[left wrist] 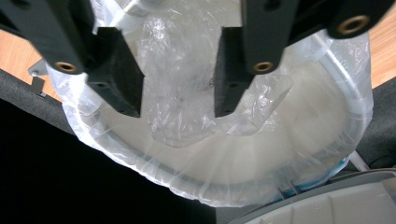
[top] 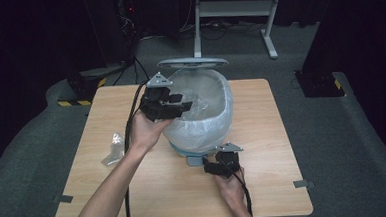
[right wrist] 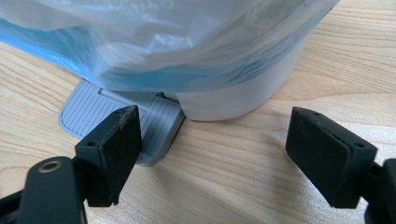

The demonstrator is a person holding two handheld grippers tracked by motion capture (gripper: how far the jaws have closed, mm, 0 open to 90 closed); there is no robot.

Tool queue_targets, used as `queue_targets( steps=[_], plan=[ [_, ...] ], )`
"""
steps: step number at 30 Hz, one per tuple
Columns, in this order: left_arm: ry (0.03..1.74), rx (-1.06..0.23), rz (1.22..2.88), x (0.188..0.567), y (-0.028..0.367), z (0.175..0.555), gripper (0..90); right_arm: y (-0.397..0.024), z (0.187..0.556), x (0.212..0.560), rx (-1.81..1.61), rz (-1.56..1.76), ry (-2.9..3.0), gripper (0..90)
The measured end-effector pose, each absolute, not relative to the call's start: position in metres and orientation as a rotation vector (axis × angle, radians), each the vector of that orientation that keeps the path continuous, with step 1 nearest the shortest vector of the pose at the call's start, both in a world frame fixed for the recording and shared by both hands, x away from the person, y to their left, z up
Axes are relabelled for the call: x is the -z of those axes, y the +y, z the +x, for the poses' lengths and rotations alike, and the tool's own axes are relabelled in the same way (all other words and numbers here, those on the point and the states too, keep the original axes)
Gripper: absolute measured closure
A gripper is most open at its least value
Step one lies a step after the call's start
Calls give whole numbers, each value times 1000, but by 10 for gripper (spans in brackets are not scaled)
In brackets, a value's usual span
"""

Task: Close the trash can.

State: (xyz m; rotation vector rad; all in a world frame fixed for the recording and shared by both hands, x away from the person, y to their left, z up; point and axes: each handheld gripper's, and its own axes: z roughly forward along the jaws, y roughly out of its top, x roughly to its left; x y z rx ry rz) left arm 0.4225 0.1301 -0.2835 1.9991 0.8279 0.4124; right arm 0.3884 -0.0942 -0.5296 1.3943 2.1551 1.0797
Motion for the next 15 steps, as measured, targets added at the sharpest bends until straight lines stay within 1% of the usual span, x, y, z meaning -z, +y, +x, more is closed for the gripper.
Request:
queue_targets(
  steps=[1, 2, 9, 11, 15],
  plan=[
    [823, -414, 2011, 284, 129, 423, 599, -94, 388, 530, -1080, 1395, 2155, 181],
    [823, -414, 2011, 284, 129, 423, 611, -94, 388, 530, -1080, 1395, 2155, 181],
    [838, -379, 2043, 292, 119, 433, 666, -94, 388, 530, -1079, 1393, 2157, 181],
    [847, -363, 2050, 295, 114, 438, 665, -94, 388, 530, -1079, 1393, 2157, 182],
    [846, -362, 2054, 300, 105, 440, 619, -94, 388, 530, -1080, 1393, 2157, 183]
  ],
)
